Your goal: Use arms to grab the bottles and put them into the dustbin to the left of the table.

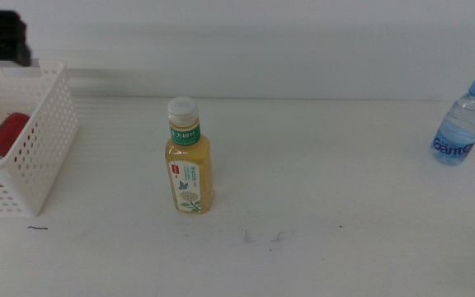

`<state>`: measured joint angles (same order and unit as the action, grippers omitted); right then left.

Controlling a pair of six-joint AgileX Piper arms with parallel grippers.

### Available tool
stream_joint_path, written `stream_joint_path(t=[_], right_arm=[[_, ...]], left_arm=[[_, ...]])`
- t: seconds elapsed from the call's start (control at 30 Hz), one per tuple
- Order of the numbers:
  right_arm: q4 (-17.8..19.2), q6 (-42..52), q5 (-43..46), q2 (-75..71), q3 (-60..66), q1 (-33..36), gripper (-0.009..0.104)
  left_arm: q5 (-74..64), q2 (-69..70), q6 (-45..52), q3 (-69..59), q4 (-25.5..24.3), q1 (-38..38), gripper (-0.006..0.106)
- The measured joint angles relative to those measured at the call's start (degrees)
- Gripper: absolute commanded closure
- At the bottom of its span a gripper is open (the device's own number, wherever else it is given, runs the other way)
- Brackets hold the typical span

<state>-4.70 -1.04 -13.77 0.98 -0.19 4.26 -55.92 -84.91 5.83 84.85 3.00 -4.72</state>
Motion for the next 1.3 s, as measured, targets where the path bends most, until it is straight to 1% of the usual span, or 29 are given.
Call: stream_joint_path(t=[0.2,0.23,0.33,0.47,0.63,0.77,0.97,1.17,1.3], right_arm=[[0.0,0.0,0.0,0.0,0.0,0.0,0.016],[0.0,0.0,0.0,0.0,0.0,0.0,0.016],[0.0,0.0,0.0,0.0,0.0,0.0,0.016],[0.0,0.0,0.0,0.0,0.0,0.0,0.016],[0.0,0.0,-0.12,0.0,0.0,0.0,0.016],[0.0,0.0,-0.12,0.0,0.0,0.0,0.016],[0.0,0.0,-0.12,0.0,0.0,0.0,0.016],[0.0,0.0,-0.12,0.0,0.0,0.0,0.016],[0.0,0.0,-0.12,0.0,0.0,0.0,0.016]], left_arm=[[8.8,13.99,-0.12,-14.79,0.02,11.57,0.007],[11.72,15.57,-0.23,-17.34,-0.13,13.71,0.007],[26.3,21.47,-0.23,-29.44,-0.81,19.0,0.007],[42.42,28.01,-0.06,-43.49,3.08,23.53,0.007],[53.95,31.19,-0.21,-55.28,5.63,27.52,0.007],[65.32,29.37,-0.76,-62.22,6.32,30.13,0.007],[82.2,19.5,-2.21,-67.69,6.53,32.73,0.007],[90.28,10.49,-3.24,-68.17,6.51,33.58,0.007],[94.05,7.02,-5.83,-68.17,6.0,33.58,0.007]])
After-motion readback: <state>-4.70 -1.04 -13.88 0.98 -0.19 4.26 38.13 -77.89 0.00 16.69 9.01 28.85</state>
